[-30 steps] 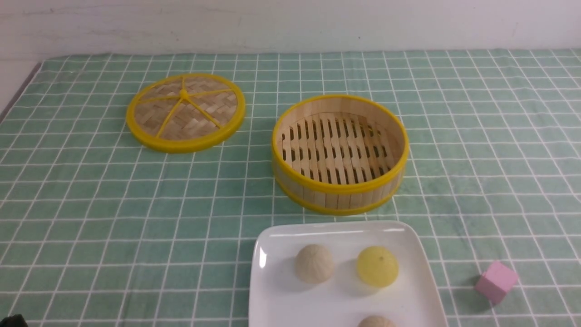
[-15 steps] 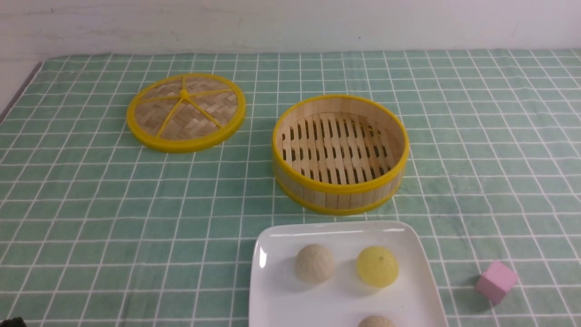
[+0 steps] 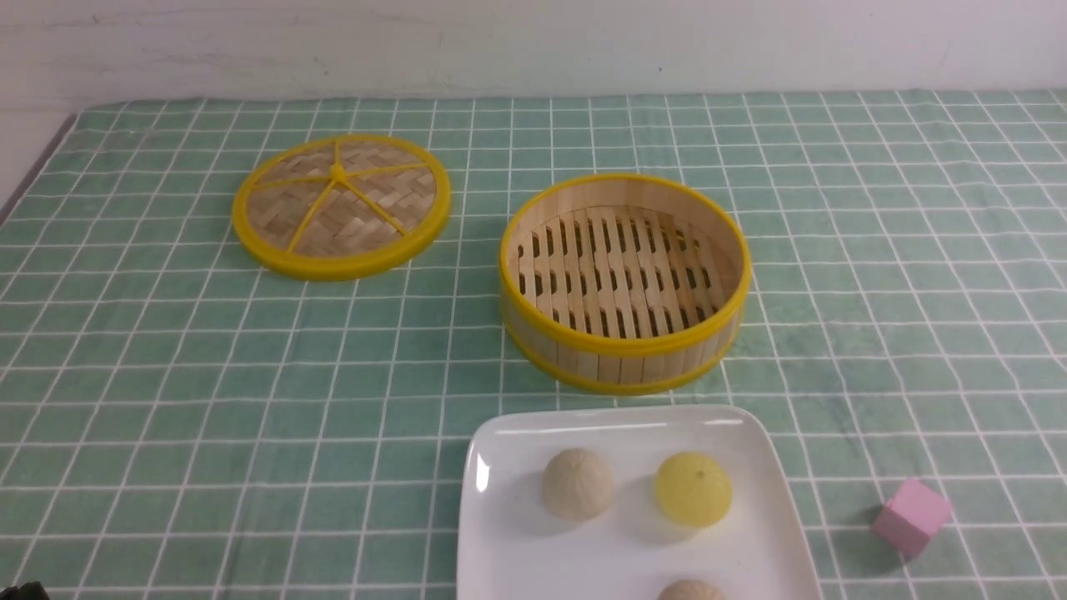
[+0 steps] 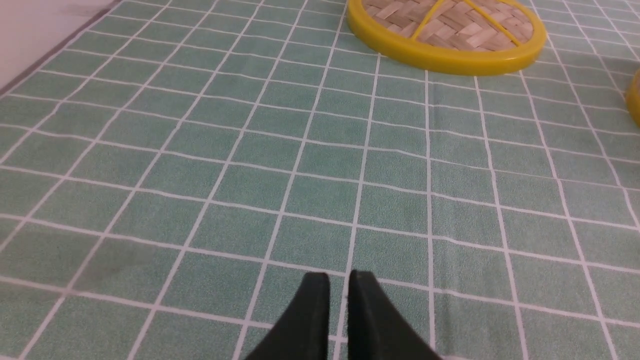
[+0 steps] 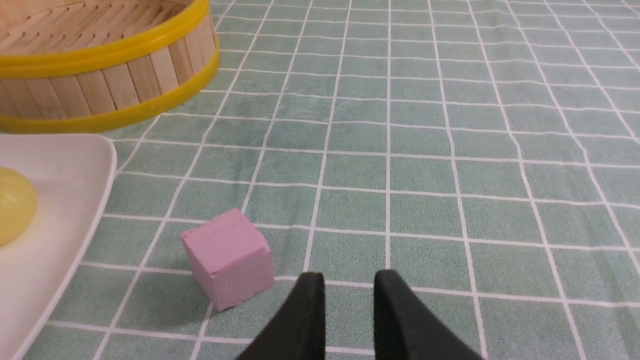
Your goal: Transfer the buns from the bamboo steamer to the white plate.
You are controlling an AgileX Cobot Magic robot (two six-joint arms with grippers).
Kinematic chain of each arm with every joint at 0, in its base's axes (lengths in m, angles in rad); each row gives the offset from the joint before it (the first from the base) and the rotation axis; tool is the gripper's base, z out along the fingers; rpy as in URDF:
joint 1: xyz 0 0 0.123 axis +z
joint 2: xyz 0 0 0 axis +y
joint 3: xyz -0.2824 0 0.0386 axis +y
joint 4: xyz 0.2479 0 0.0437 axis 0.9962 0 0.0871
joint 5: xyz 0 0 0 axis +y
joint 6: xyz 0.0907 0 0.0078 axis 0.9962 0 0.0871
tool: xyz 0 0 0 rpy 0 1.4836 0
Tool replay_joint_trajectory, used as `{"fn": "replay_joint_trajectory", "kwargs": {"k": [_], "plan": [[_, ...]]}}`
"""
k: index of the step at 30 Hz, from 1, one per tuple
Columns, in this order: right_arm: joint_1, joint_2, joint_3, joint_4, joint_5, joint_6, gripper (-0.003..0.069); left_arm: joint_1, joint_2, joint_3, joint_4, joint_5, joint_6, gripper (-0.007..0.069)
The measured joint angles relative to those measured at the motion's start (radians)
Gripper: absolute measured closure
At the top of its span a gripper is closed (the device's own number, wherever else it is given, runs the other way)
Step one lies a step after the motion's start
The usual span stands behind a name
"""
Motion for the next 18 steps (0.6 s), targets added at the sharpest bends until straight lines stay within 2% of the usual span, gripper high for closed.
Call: {"fn": "replay_joint_trajectory", "kwargs": {"k": [18], "plan": [[0.000,0.000,0.000,0.000,0.000,0.000,0.0460,0.000,0.000,-0.001,0.001,0.001,0.000,0.0520]]}}
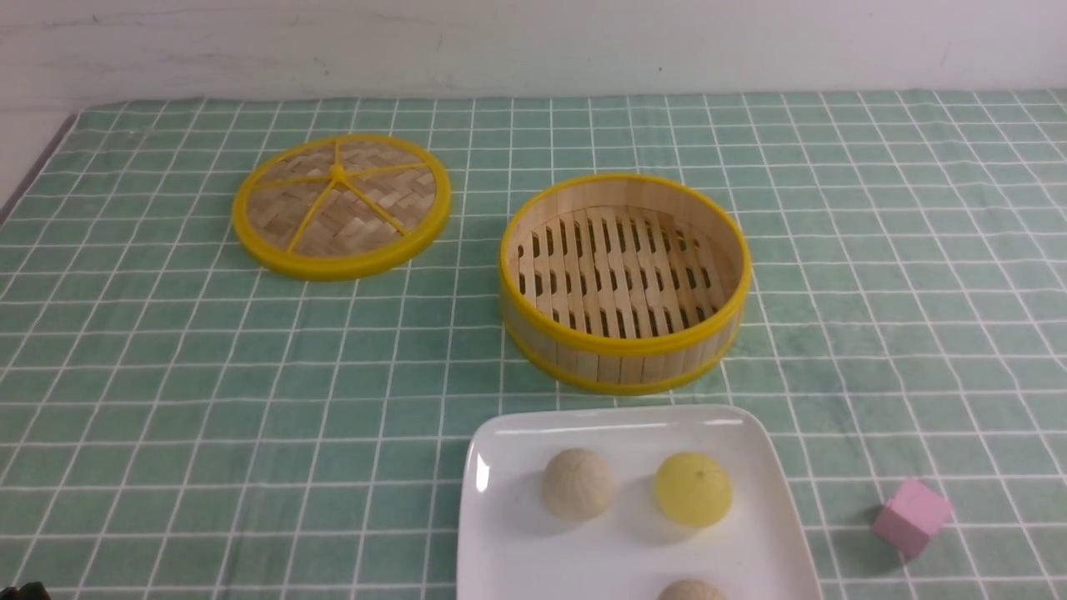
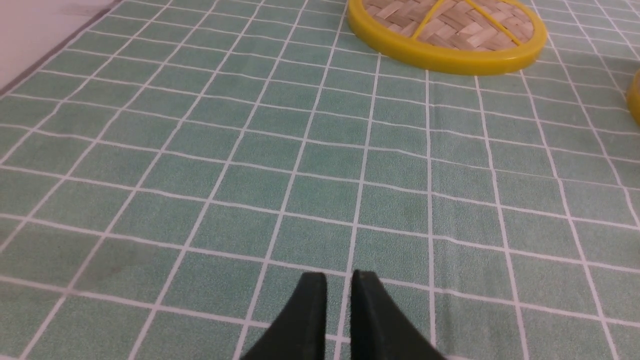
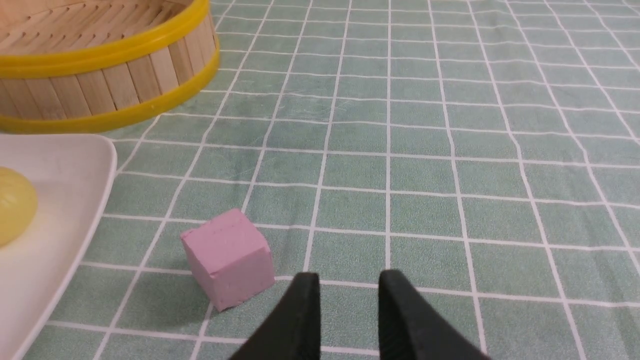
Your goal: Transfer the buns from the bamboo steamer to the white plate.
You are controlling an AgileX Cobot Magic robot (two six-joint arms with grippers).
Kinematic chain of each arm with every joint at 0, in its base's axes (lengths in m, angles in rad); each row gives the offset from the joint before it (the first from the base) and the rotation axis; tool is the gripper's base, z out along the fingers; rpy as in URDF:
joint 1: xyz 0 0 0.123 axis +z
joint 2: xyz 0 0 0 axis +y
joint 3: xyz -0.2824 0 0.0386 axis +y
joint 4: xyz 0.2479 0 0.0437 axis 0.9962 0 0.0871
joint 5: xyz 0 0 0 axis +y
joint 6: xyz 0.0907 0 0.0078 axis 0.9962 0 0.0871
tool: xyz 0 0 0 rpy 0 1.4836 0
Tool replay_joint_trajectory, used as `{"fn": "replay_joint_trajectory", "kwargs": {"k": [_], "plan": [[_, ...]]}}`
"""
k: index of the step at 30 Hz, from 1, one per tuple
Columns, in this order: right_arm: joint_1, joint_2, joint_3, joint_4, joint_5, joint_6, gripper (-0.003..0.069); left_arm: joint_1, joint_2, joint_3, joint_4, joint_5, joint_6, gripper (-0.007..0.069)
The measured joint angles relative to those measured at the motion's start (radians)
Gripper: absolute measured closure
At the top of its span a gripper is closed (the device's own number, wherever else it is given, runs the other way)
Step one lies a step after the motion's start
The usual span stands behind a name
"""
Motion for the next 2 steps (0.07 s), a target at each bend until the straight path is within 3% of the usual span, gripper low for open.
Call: {"fn": "replay_joint_trajectory", "kwargs": {"k": [2], "plan": [[0.000,0.000,0.000,0.000,0.000,0.000,0.0458,0.000,0.000,0.000,0.000,0.000,0.000,0.0520]]}}
